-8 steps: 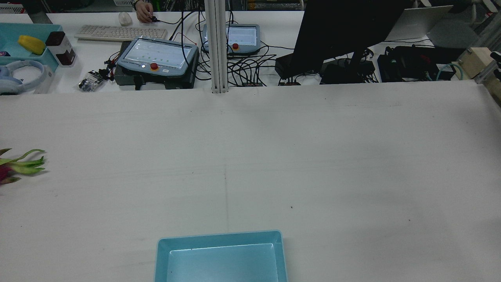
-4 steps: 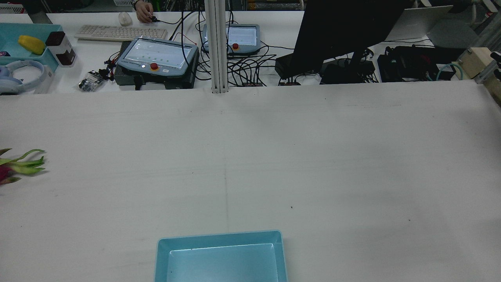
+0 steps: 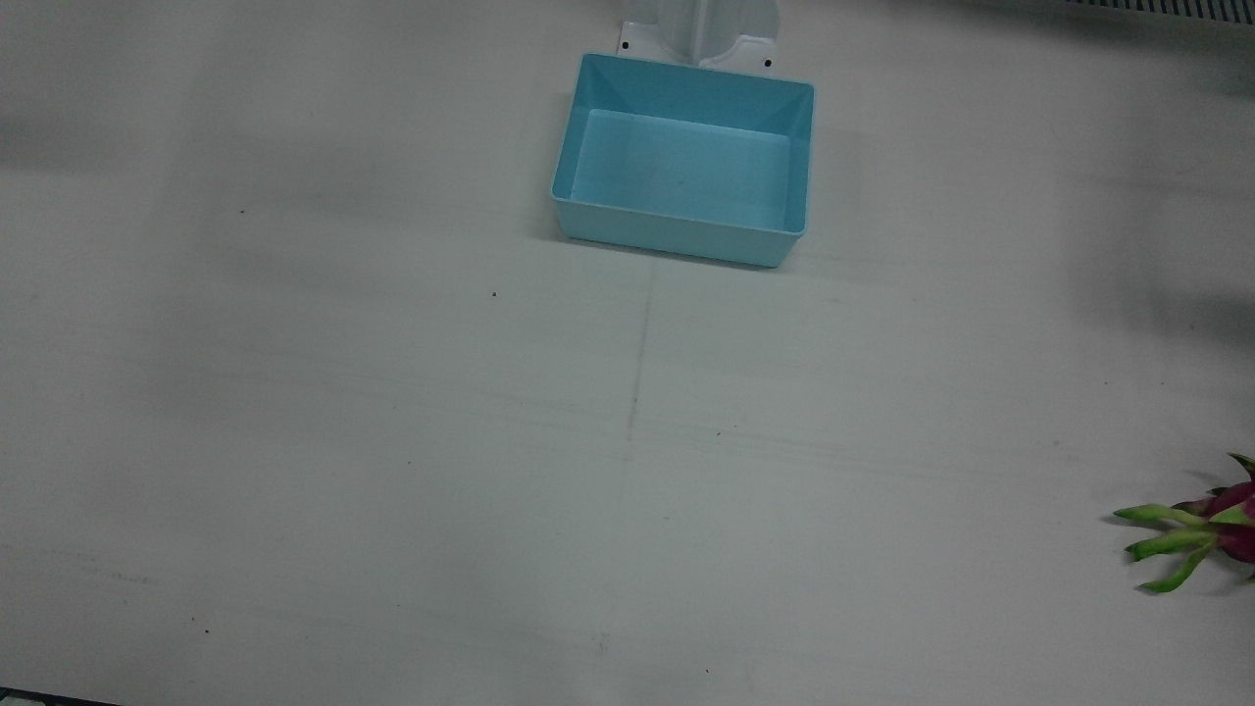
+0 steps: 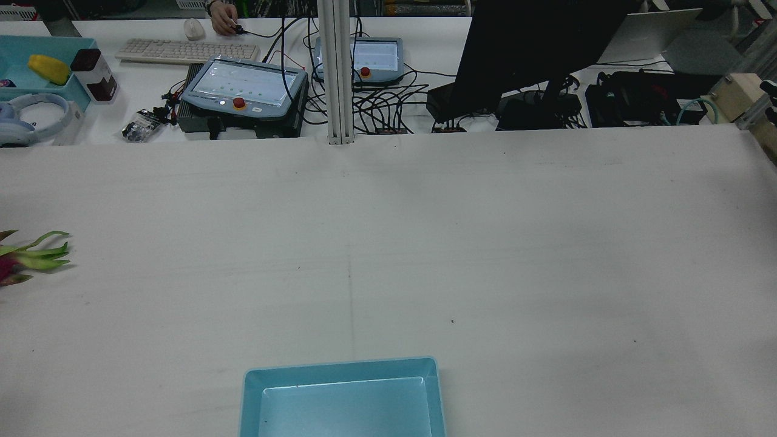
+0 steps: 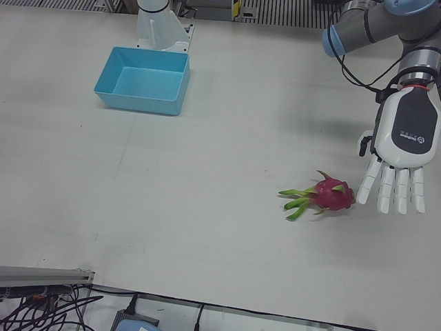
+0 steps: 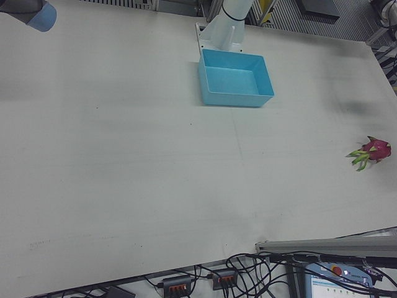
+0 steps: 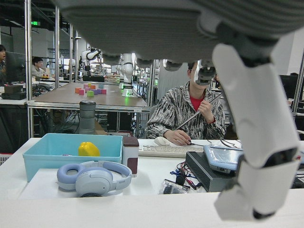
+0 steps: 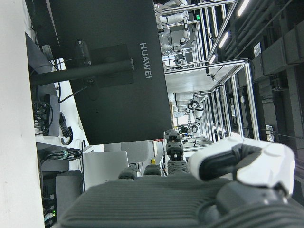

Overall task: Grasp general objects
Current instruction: 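Move the left hand down toward the pink dragon fruit, then lower the left hand beside the dragon fruit on the table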

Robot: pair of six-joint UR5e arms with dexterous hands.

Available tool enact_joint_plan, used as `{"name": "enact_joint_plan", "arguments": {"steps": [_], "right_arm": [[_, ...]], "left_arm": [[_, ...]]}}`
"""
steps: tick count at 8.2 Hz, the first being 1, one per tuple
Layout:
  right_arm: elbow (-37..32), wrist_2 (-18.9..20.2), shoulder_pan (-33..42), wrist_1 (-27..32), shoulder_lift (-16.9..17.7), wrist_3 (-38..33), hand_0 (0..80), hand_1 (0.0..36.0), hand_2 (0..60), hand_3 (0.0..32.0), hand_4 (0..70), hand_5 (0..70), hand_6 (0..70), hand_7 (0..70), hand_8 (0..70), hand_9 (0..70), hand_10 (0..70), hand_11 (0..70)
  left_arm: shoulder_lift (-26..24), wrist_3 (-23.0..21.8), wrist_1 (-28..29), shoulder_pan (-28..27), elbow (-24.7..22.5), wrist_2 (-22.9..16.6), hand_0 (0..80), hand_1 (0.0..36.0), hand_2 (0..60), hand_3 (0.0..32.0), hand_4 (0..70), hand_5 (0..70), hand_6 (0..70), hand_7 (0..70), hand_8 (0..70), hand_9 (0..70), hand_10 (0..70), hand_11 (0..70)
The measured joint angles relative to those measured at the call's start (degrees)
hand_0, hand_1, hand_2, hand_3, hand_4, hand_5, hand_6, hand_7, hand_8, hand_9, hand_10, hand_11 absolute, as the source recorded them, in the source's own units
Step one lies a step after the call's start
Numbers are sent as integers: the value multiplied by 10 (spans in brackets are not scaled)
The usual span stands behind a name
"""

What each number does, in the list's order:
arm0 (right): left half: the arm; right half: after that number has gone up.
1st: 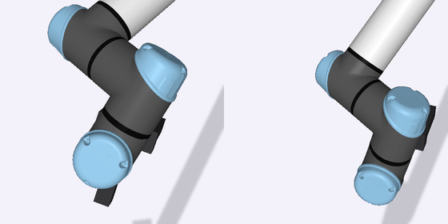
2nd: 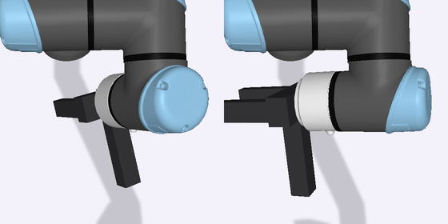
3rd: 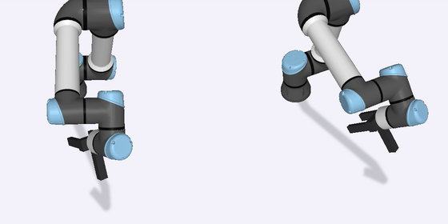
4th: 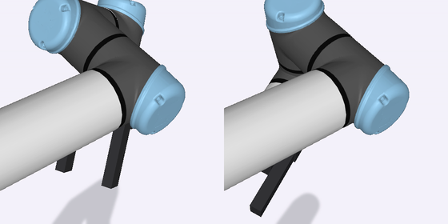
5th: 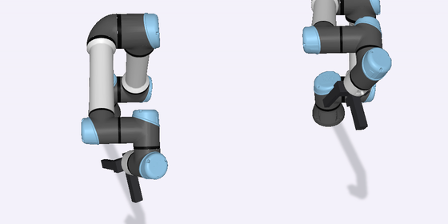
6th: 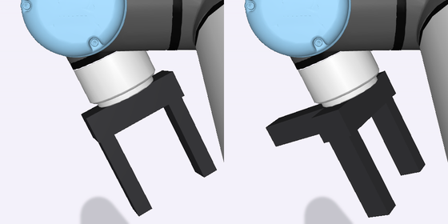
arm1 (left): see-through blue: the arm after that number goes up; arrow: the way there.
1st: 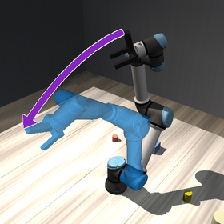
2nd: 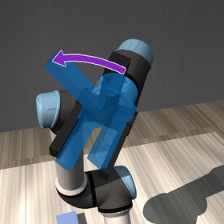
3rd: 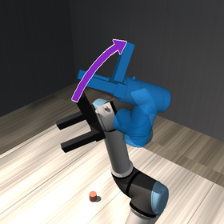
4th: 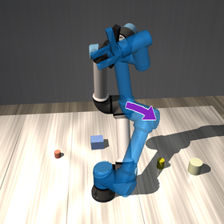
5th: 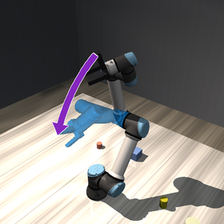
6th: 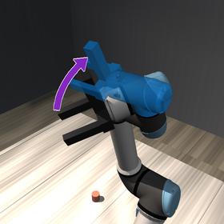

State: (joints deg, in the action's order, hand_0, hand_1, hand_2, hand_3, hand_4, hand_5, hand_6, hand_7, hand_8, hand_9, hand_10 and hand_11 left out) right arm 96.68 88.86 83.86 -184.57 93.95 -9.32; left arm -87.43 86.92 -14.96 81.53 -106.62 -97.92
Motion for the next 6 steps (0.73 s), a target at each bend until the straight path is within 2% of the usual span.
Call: {"name": "enact_joint_plan", "arguments": {"steps": [1, 2, 3, 4, 5, 6], "right_arm": [[0, 0, 0, 0, 0, 0, 0, 0, 0, 0, 0, 0, 0, 0, 0, 0, 0, 0], [0, 0, 0, 0, 0, 0, 0, 0, 0, 0, 0, 0, 0, 0, 0, 0, 0, 0], [0, 0, 0, 0, 0, 0, 0, 0, 0, 0, 0, 0, 0, 0, 0, 0, 0, 0], [0, 0, 0, 0, 0, 0, 0, 0, 0, 0, 0, 0, 0, 0, 0, 0, 0, 0], [0, 0, 0, 0, 0, 0, 0, 0, 0, 0, 0, 0, 0, 0, 0, 0, 0, 0], [0, 0, 0, 0, 0, 0, 0, 0, 0, 0, 0, 0, 0, 0, 0, 0, 0, 0]], "left_arm": [[-6, 5, -12, 0, -1, -2, 469, 205, 306, 178, 0, 0, 0, 0, 0, 0, 0, 0], [-9, 7, -18, 0, -1, -2, 427, 101, 48, 194, 0, 0, 0, 0, 0, 0, 0, 0], [-10, 8, -20, 0, -1, -2, 372, 34, 0, 196, 0, 0, 0, 0, 0, 0, 0, 0], [-10, 9, -21, -1, 1, -3, 362, 32, 0, 194, 0, 0, 0, 0, 0, 0, 0, 0], [-10, 20, -26, -3, 2, -2, 389, 86, 91, 182, 0, 0, 0, 0, 0, 0, 0, 0], [-10, 43, -35, -6, 4, -1, 471, 231, 403, 144, 0, 0, 0, 0, 0, 0, 0, 0]]}}
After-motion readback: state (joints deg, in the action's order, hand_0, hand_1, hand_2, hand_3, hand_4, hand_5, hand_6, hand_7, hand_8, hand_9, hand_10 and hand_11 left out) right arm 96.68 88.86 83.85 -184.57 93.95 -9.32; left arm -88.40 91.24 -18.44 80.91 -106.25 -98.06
